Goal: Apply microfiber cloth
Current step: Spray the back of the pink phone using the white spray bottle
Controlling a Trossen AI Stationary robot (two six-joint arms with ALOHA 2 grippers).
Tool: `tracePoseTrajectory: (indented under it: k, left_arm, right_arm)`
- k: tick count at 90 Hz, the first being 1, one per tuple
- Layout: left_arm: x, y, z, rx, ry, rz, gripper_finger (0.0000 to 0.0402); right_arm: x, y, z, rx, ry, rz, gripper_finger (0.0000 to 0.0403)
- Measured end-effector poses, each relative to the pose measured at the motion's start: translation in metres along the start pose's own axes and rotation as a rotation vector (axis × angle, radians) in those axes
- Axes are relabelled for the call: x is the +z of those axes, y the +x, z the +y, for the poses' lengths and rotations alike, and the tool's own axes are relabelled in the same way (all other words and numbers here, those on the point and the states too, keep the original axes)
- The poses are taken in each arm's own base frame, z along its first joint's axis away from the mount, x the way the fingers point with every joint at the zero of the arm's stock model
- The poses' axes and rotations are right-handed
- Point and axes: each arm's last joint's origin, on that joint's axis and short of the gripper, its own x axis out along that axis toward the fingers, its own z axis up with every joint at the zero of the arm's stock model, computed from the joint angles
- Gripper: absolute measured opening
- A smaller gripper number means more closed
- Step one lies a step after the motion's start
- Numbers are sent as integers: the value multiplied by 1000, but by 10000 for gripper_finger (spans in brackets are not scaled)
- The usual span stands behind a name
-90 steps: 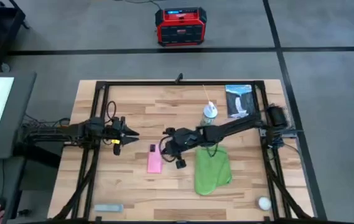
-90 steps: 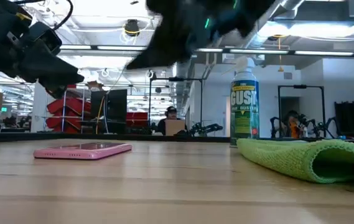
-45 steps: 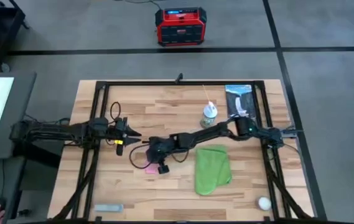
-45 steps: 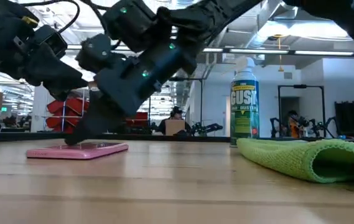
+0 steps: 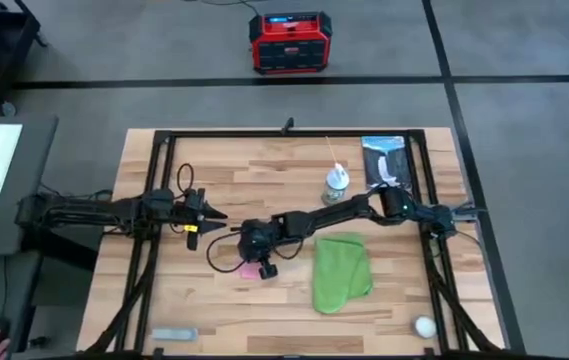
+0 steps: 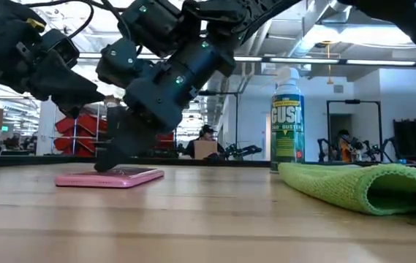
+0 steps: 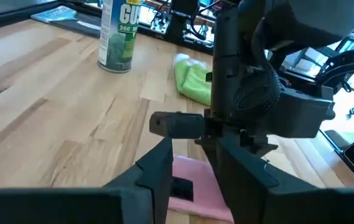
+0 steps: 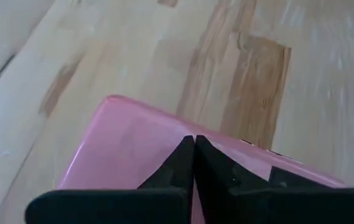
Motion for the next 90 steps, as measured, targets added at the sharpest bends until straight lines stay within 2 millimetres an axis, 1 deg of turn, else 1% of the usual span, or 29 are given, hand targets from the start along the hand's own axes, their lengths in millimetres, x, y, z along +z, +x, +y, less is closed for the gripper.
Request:
tracePoseTrajectory:
  k: [34,79,90]
  left_arm:
    - [0,0,0,0,-3,0,107]
    - [0,0,0,1,-26,5,107]
    - [0,0,0,1,-26,5,107]
  right_arm:
    - [-17,5,3,10,10,61,0]
    - [-22,3,4,4,17,126,0]
    - [-22,-6,8,6,16,176,0]
